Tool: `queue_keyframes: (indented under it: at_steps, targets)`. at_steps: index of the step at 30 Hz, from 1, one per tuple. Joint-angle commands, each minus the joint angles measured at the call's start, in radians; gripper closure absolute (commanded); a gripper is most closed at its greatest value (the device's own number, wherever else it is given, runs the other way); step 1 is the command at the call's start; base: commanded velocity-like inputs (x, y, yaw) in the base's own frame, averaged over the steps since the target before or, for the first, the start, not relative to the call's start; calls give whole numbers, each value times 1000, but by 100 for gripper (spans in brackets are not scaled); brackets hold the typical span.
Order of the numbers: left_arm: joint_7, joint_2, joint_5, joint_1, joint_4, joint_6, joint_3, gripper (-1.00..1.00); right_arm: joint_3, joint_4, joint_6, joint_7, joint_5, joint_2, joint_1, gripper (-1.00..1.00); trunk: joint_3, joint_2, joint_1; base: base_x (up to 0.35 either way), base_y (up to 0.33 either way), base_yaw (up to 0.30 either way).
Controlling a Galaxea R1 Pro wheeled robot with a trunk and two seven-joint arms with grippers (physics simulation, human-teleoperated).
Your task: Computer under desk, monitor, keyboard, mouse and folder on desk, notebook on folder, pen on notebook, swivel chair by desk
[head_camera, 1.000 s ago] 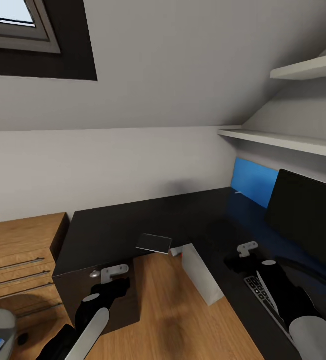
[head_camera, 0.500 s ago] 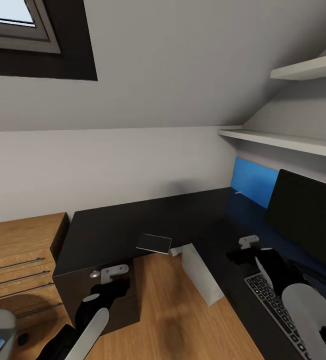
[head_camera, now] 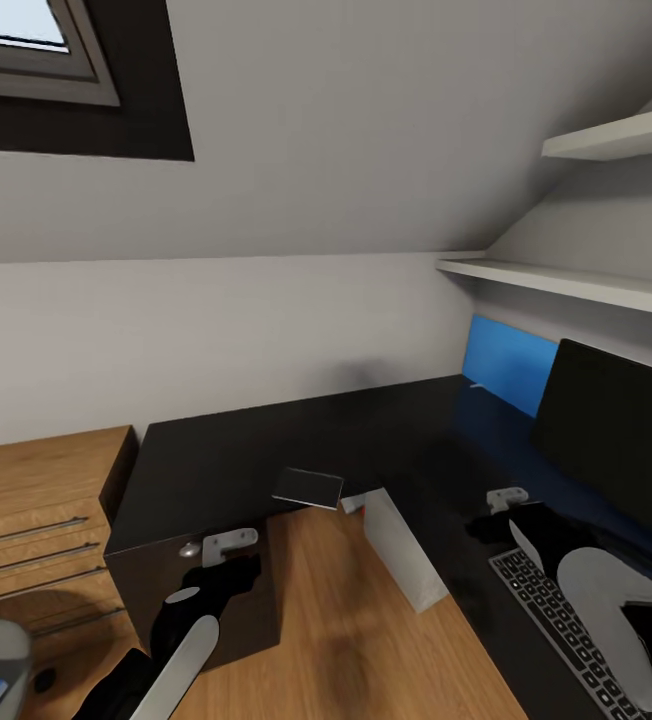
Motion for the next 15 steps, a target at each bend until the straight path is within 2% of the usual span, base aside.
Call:
queue_keyframes:
  at_steps: [1, 5, 11, 15]
  targets:
    - [9, 1, 8, -1, -1, 1, -2, -100, -1, -2, 6, 6, 10, -1, 0, 100, -1, -1, 0, 175, 0, 0]
    - [9, 2, 8, -1, -2, 1, -2, -100, -2, 0, 10, 6, 10, -3, 0, 100, -1, -1, 0, 235, 0, 0]
    - [9, 3, 7, -1, -2, 1, -1, -100, -1, 0, 11, 5, 10, -4, 0, 100, -1, -1, 0, 80, 0, 0]
    - [9, 4, 6, -1, -2, 1, -1, -100, -1, 1, 13, -2, 10, -5, 0, 100, -1, -1, 0, 224, 0, 0]
